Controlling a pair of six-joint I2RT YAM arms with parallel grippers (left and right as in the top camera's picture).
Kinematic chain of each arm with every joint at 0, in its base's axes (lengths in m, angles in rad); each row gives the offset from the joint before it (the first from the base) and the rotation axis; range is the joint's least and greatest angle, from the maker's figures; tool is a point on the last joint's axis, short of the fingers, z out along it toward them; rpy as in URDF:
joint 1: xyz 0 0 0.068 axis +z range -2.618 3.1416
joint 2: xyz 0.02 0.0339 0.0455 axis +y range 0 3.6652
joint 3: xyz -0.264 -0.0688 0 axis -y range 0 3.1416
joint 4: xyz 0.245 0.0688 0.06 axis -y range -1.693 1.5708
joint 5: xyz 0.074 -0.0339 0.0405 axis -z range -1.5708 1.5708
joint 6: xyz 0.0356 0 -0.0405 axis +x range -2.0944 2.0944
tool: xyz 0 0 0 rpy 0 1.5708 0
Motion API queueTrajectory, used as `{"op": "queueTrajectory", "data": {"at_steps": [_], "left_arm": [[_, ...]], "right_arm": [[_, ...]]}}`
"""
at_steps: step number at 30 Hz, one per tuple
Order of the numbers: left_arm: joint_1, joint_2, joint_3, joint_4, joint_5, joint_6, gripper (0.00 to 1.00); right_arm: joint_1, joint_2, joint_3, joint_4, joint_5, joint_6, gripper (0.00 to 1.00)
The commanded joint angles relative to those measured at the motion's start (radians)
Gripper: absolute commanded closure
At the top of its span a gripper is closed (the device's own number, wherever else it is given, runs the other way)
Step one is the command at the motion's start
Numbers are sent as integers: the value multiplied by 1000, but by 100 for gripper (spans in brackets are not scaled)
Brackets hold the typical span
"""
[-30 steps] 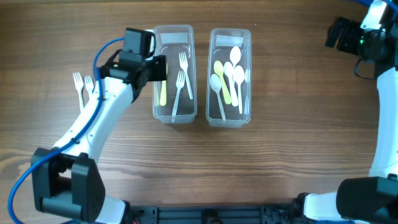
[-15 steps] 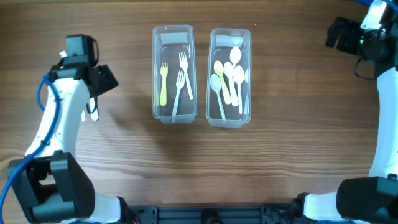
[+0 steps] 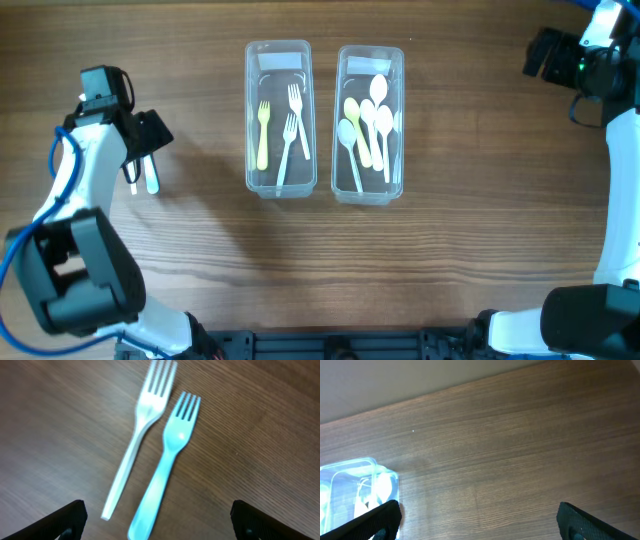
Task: Pack container
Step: 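Return the left gripper and grasp the light-blue fork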
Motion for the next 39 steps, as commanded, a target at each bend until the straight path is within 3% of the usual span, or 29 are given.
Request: {"op": "queueTrajectory", "data": {"at_steps": [1,24,26,27,29,35,39], "left_arm": [[3,64,-12,42,71,73,6],[3,209,-12,172,128,95,11],[3,209,-12,175,128,95,29],[3,209,-12,175,128,95,58],[3,209,-12,171,128,95,74],[3,208,-12,159,127,91,77],[3,207,-12,147,127,91,91]], "right_arm": [[3,5,1,3,-4,-10,0],[3,5,1,3,-4,-10,0],[3,5,1,3,-4,-10,0],[3,5,1,3,-4,-10,0],[3,6,1,3,-4,-11,0],[3,5,1,3,-4,-10,0],[3,5,1,3,-4,-10,0]]}}
